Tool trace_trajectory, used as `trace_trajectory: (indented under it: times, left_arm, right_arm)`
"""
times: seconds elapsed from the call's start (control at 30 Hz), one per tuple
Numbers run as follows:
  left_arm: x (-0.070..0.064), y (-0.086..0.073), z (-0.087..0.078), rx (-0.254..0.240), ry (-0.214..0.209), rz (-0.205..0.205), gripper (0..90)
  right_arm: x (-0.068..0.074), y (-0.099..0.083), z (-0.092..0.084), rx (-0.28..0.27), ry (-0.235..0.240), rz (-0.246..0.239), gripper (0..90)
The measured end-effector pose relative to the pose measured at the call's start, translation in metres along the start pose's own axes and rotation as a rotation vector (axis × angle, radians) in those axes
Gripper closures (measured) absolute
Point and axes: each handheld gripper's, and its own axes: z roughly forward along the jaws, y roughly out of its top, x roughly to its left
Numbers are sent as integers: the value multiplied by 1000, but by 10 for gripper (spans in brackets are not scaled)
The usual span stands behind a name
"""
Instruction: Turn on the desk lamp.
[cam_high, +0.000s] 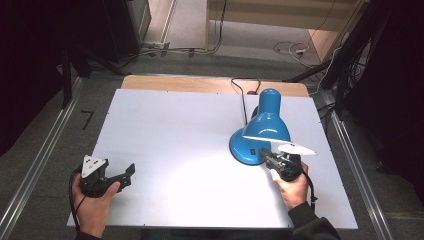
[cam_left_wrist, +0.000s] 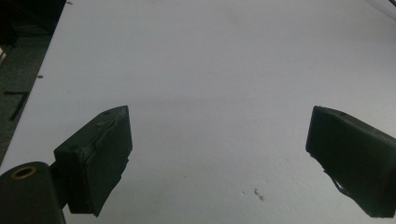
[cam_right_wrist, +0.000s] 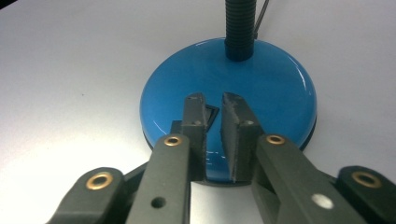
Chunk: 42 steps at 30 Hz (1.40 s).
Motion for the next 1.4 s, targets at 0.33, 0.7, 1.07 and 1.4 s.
trace_trajectory:
  times: [0.33, 0.7, 1.07, 1.4]
  left_arm:
    - [-1, 0, 0, 1, 1, 1, 74]
    - [0, 0, 0, 0, 0, 1, 74]
    - [0, 0, 0, 0, 1, 1, 74]
    - [0, 0, 0, 0, 0, 1, 74]
  right_arm:
    - [-4, -1, -9, 25, 12, 28, 506]
    - [-8, -4, -20, 31, -2, 35, 409]
    - [-10, -6, -28, 36, -12, 28, 369]
    - [-13, -10, -36, 41, -26, 13, 360]
